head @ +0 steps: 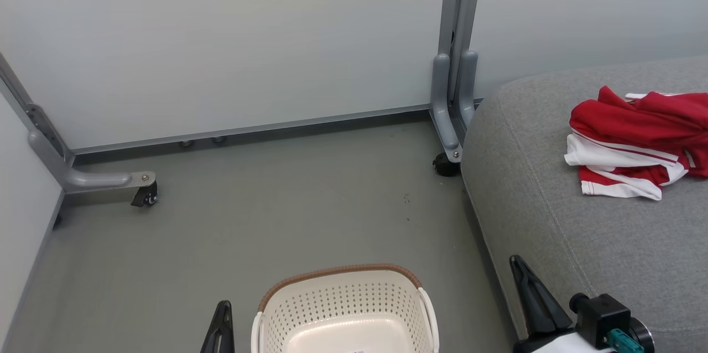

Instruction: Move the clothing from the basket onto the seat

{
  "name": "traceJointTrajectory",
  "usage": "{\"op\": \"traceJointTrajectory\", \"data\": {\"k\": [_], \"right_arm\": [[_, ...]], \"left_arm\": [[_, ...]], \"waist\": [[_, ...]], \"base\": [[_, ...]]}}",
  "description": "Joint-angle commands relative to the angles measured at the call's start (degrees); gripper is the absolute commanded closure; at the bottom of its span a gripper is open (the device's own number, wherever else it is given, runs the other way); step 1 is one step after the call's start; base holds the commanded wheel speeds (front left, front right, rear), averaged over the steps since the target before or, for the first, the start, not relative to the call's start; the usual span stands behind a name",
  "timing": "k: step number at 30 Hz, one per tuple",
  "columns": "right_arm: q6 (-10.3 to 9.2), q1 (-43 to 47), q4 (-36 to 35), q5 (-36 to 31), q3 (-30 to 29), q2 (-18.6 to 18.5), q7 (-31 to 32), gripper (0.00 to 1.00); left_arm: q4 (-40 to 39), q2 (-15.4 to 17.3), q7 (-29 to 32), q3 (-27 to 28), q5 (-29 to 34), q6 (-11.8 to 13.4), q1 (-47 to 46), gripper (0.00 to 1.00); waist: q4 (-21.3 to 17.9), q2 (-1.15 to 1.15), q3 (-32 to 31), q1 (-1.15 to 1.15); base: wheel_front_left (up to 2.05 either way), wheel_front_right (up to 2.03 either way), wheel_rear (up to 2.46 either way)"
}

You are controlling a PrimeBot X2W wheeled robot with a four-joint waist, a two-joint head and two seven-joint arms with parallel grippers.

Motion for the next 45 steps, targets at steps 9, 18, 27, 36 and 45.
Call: {"op": "traceJointTrajectory", "data": {"k": [9, 18, 27, 36, 45], "right_arm": [[0.00, -1.84, 0.27, 11.36, -1.16, -0.44, 2.10, 1.00], [0.00, -3.44, 1.07, 20.73, -2.25, -0.71, 3.97, 1.00], [-0.01, -4.80, 1.74, 29.28, -3.39, -0.87, 5.79, 1.00], [-0.01, -6.05, 2.34, 36.95, -4.49, -0.95, 7.52, 1.00], [-0.02, -7.20, 2.89, 43.85, -5.58, -0.97, 9.14, 1.00]], "left_arm": [[0.53, 0.74, 1.95, 1.40, -11.38, -1.23, -2.55, 1.00], [2.35, 1.28, 3.76, 2.61, -20.77, -2.64, -5.19, 1.00], [3.85, 1.65, 5.48, 3.82, -29.32, -3.85, -7.52, 1.00], [4.91, 1.97, 7.11, 5.10, -36.96, -4.92, -9.58, 1.00], [5.85, 2.18, 8.70, 6.33, -43.83, -5.88, -11.35, 1.00]], "waist": [[0.25, 0.00, 0.52, 0.00], [0.49, 0.00, 0.99, 0.00], [0.73, 0.00, 1.47, 0.00], [0.98, 0.00, 1.96, 0.00], [1.22, 0.00, 2.44, 0.00]], "base": [[0.00, 0.00, 0.00], [0.00, 0.00, 0.00], [0.00, 0.00, 0.00], [0.00, 0.00, 0.00], [0.00, 0.00, 0.00]]}}
